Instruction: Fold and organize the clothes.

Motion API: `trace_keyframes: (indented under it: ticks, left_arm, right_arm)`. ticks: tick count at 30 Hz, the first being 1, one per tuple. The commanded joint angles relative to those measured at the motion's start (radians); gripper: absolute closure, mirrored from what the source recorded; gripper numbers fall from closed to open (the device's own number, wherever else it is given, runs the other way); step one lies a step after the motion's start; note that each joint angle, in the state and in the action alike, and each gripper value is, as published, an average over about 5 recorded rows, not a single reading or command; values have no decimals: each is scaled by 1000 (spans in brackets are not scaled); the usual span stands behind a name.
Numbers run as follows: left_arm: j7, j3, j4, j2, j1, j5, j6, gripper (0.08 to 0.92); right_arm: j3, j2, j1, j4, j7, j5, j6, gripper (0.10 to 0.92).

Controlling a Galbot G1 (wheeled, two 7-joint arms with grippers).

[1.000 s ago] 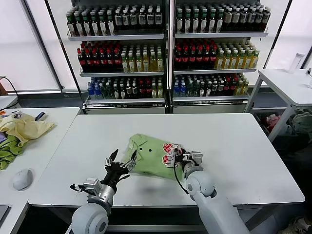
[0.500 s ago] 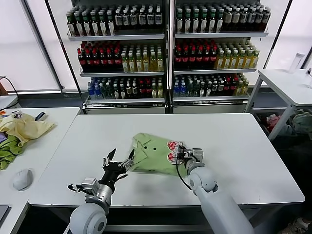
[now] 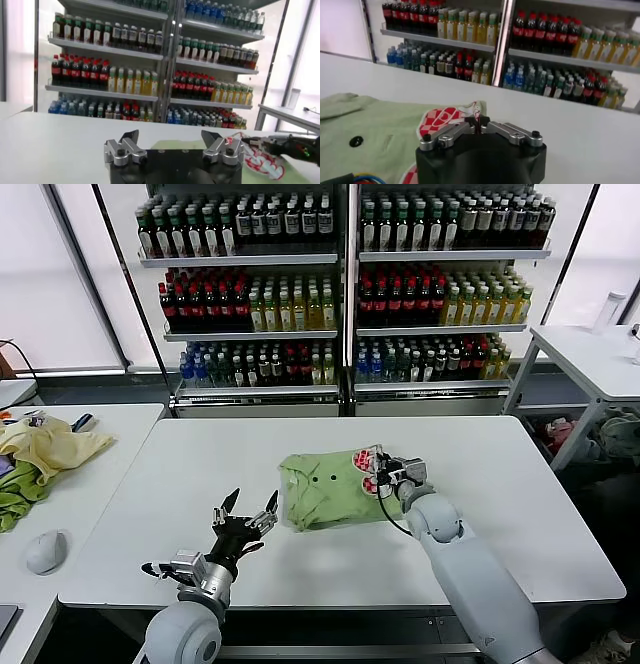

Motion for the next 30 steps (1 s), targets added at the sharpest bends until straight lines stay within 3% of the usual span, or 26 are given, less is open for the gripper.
trace_keyframes:
  ticks: [1, 4, 11, 20, 23, 30]
  left_arm:
    - [0, -4, -16, 0, 19, 52, -15, 177]
    - [0, -6, -29, -8, 32, 71, -22, 177]
    - [-1, -7, -50, -29, 69, 157, -54, 177]
    - [-7, 1, -63, -54, 125, 227, -119, 177]
    - [-10, -1, -67, -62, 139, 246, -124, 177]
    - [-14, -17, -78, -73, 170, 273, -129, 177]
  right_arm:
    - [91, -21, -98, 92, 72, -150, 212, 815]
    - [151, -31, -195, 227, 112, -138, 245, 729]
    - [295, -64, -498, 496, 46, -113, 251, 530]
    - [455, -46, -745, 632, -59, -102, 321, 272]
    - [469, -31, -770, 640, -48, -105, 343, 217]
    - [467, -10, -793, 670, -32, -177, 397, 203]
